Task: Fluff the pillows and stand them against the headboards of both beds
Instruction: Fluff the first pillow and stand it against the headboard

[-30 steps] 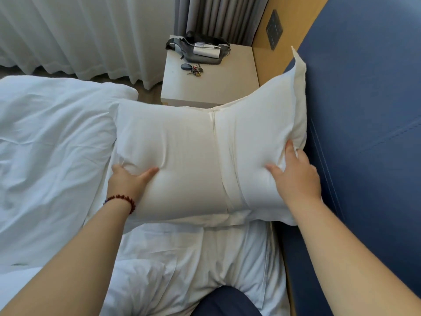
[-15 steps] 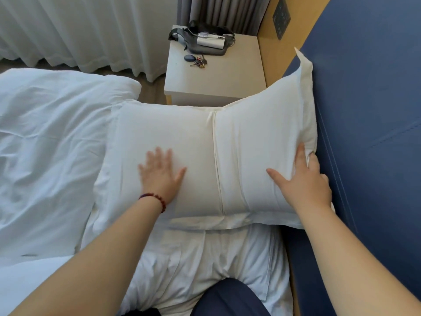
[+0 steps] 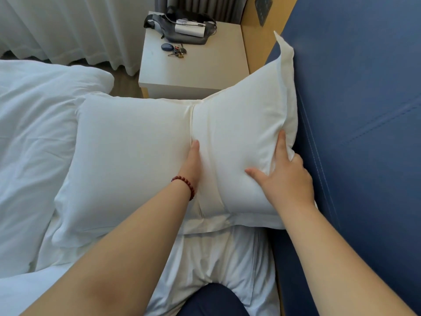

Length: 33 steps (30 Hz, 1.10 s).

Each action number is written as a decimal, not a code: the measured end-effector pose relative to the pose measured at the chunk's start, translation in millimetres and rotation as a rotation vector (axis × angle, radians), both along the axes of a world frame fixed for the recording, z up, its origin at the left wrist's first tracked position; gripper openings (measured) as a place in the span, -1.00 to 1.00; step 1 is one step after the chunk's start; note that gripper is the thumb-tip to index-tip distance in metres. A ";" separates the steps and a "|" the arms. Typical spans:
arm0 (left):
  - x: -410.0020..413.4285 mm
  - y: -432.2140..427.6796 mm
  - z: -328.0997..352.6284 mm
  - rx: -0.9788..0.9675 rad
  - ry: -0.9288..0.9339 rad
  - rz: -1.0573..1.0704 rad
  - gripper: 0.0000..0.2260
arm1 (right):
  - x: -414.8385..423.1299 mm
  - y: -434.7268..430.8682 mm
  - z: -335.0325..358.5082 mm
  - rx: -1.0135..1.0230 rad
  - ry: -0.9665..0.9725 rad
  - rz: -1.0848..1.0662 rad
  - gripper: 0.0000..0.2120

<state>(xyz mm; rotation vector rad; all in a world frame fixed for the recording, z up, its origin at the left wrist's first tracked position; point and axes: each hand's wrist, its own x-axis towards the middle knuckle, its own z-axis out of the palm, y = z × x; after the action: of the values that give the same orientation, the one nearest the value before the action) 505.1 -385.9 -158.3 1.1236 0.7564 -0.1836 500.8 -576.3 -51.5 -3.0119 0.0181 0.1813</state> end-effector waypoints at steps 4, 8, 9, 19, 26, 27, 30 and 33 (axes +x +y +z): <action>12.3 -8.8 -3.8 -0.138 -0.055 -0.078 -0.45 | 3.9 -5.2 17.7 0.121 0.013 0.021 0.01; 8.4 -11.4 -18.2 -0.220 -0.123 -0.182 -0.39 | -9.0 -2.6 13.1 0.059 -0.064 0.026 0.02; 9.0 -12.6 -19.6 -0.208 -0.115 -0.190 -0.39 | -11.4 -3.5 9.0 0.029 -0.042 0.011 0.02; -34.4 -15.7 -11.3 0.129 -0.116 -0.207 -0.45 | -33.9 -9.1 -3.5 0.021 -0.156 -0.038 0.05; -58.1 -29.7 -16.4 0.897 -0.238 -0.506 -0.34 | -43.7 -4.8 -5.3 -0.025 -0.148 -0.039 0.16; -55.8 -28.0 -17.1 0.953 -0.264 -0.517 -0.32 | -43.0 -5.2 -6.8 -0.022 -0.157 -0.035 0.17; -50.0 -22.9 -26.3 1.036 -0.296 -0.650 -0.17 | -43.1 -9.4 -14.4 -0.016 -0.188 -0.021 0.19; -40.3 -31.8 -39.7 0.912 -0.306 -0.689 -0.12 | -41.9 -11.7 -26.1 -0.017 -0.184 0.007 0.20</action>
<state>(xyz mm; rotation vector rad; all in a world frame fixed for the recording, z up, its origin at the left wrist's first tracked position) 464.8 -417.6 -198.0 2.2069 0.1144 -0.2407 458.9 -588.0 -77.6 -3.0329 -0.0085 -0.0964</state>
